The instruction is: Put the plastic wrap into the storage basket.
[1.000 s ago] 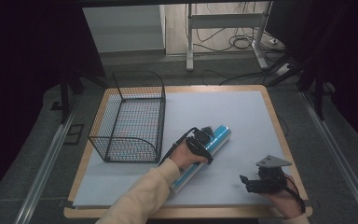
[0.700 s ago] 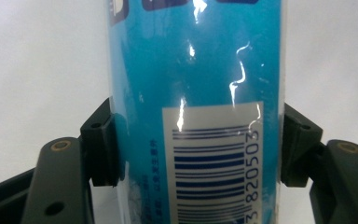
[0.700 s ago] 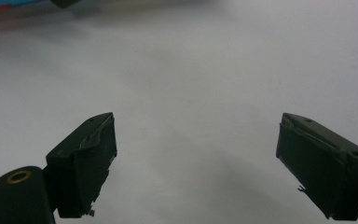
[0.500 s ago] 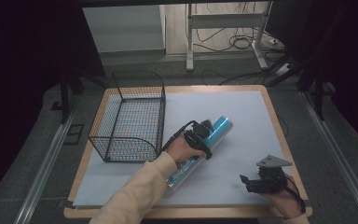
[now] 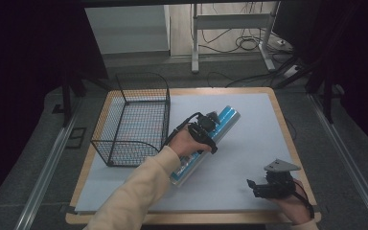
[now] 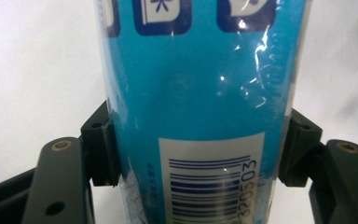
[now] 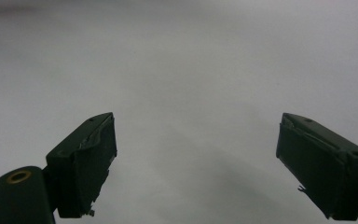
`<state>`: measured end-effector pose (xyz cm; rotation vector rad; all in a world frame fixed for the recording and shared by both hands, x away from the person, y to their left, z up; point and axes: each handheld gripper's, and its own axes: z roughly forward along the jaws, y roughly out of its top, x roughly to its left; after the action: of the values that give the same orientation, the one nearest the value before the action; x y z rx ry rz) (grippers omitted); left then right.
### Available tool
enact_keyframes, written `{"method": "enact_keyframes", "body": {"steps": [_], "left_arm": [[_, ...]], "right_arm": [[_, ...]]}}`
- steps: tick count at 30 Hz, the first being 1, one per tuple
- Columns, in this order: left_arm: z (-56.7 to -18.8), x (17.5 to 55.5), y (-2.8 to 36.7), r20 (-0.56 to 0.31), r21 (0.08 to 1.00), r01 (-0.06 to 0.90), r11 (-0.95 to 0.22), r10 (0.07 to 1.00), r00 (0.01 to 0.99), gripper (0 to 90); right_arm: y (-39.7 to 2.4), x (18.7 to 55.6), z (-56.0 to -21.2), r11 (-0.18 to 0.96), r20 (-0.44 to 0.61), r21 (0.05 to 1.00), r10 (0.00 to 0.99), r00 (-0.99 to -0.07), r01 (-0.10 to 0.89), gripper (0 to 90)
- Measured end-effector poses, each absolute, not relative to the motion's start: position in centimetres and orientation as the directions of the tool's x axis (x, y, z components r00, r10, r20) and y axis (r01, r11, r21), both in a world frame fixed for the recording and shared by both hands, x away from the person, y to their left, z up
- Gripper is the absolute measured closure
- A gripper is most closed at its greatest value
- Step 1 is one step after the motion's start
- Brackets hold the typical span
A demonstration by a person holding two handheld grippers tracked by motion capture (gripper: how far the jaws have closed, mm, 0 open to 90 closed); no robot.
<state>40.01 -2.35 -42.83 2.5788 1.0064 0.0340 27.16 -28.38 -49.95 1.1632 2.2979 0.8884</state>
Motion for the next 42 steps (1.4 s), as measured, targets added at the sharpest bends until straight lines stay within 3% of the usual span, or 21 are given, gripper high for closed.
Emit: {"method": "enact_keyframes", "body": {"steps": [18, 29, 42], "left_arm": [[-39.9, 41.0, -2.8, -0.08, 0.373, 0.643, -0.669, 0.667, 0.74, 31.5], [-35.6, 43.0, -2.4, -0.04, 0.391, 0.627, -0.674, 0.668, 0.743, 31.6], [-34.3, 45.1, -2.6, -0.032, 0.376, 0.625, -0.684, 0.665, 0.747, 31.6]], "right_arm": [[-28.5, 27.3, -50.0, 0.443, -0.073, 0.702, 0.824, -0.562, 0.558, 12.4], [-28.6, 27.3, -50.0, 0.436, -0.067, 0.704, 0.827, -0.559, 0.561, 12.3], [-28.8, 27.4, -49.9, 0.429, -0.064, 0.705, 0.832, -0.551, 0.565, 12.3]]}}
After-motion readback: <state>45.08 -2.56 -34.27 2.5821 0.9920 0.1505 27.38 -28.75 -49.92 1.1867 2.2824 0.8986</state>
